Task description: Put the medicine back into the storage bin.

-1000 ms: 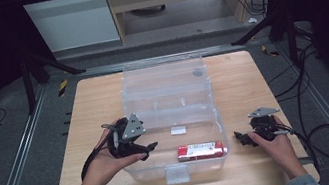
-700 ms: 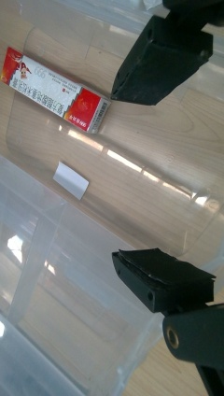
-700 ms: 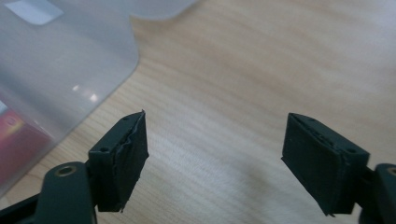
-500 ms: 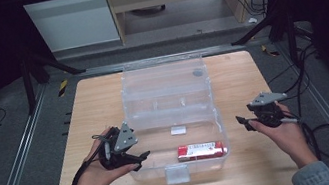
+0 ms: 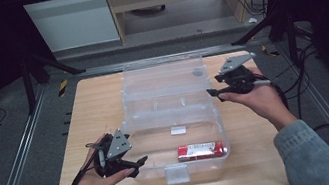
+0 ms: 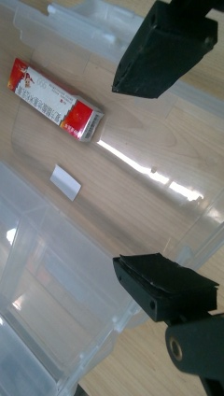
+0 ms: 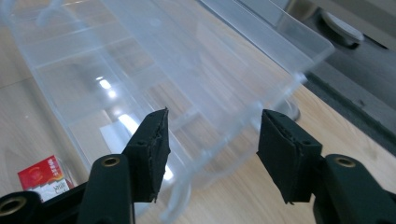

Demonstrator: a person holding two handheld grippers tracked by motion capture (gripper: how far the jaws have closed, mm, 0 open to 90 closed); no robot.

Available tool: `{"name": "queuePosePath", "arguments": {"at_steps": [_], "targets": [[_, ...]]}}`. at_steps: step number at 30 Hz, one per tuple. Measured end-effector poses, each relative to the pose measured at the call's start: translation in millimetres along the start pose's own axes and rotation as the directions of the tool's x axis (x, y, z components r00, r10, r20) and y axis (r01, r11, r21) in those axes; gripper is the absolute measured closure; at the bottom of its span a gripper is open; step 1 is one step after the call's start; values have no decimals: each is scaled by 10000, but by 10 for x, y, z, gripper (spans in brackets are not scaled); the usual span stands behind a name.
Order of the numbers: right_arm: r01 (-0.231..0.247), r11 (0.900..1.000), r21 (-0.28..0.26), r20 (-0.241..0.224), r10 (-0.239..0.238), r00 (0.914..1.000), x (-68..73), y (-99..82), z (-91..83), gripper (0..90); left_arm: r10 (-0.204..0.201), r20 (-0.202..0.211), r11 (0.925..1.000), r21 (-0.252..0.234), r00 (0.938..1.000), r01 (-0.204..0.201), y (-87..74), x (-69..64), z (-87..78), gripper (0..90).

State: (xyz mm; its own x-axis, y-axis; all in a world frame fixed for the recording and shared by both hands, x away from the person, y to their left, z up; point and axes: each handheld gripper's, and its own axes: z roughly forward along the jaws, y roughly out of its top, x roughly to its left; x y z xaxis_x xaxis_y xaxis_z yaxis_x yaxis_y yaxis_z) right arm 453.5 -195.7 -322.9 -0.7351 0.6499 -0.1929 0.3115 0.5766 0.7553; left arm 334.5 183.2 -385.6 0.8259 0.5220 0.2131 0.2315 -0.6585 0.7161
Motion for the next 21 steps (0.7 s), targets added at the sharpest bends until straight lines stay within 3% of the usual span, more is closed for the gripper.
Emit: {"name": "queuePosePath", "arguments": {"at_steps": [1, 4, 8, 13, 21], "targets": [[261, 9994, 206, -176, -258, 9995, 18, 126, 79, 471, 8, 66, 10000, 23, 10000, -8, -4, -30, -2, 151], [559, 9978, 358, -446, -542, 9975, 35, 260, 198, 502, 221, 46, 9997, 108, 9997, -221, -4, -55, -21, 158], [963, 9918, 842, -810, -895, 9927, 54, 405, 430, 537, 87, 432, 9998, -191, 9990, -78, -18, -86, -41, 160], [1068, 9861, 1269, -1249, -910, 9880, 31, 438, 653, 556, 50, 743, 9997, -222, 9972, -33, -65, -92, -40, 152], [1285, 9785, 1615, -1440, -1054, 9840, 33, 401, 745, 596, 368, 1182, 9991, 163, 9923, -390, -125, -165, 58, 150]]}}
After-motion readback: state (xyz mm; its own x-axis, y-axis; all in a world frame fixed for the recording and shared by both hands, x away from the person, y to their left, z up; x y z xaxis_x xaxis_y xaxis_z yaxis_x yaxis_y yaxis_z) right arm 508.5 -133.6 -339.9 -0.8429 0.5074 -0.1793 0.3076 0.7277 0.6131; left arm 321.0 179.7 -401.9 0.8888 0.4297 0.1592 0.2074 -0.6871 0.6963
